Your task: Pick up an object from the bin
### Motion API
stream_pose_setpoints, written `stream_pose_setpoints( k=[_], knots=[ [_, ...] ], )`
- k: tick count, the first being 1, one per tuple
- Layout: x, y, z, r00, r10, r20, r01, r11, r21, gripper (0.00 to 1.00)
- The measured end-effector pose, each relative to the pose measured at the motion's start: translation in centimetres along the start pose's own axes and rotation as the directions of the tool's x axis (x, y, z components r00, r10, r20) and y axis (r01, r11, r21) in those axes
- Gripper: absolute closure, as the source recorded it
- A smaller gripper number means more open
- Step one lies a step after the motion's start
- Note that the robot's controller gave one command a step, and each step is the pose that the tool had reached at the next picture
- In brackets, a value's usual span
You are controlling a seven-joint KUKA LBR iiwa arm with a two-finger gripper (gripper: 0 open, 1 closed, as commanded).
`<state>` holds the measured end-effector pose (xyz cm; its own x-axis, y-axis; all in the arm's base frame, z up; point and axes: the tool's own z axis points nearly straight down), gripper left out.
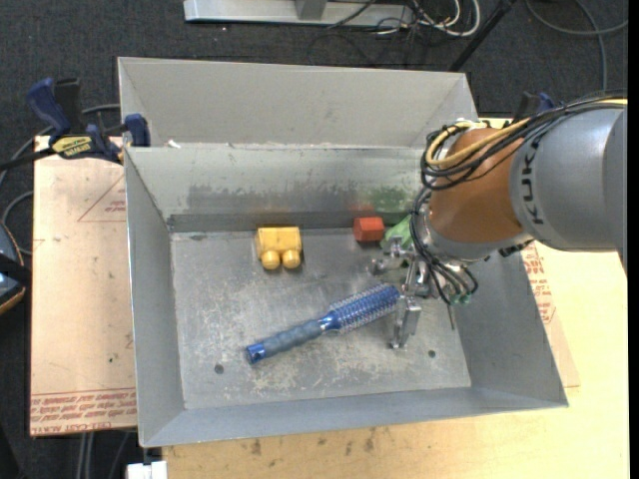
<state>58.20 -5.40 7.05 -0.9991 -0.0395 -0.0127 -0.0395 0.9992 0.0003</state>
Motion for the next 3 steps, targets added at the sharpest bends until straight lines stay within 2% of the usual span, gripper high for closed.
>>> stream_pose_setpoints(
  k=[1,2,3],
  knots=[
    [-0.1,-0.1,-0.4,1.000,-0.002,0.003,0.002,1.000,0.001,1.00],
    [2.5,4.5,-13.9,1.000,0.013,-0.004,-0.013,1.000,-0.001,1.00],
    [0.5,3.6,-12.2,0.993,0.117,-0.010,-0.117,0.993,0.001,1.00]
  ],
)
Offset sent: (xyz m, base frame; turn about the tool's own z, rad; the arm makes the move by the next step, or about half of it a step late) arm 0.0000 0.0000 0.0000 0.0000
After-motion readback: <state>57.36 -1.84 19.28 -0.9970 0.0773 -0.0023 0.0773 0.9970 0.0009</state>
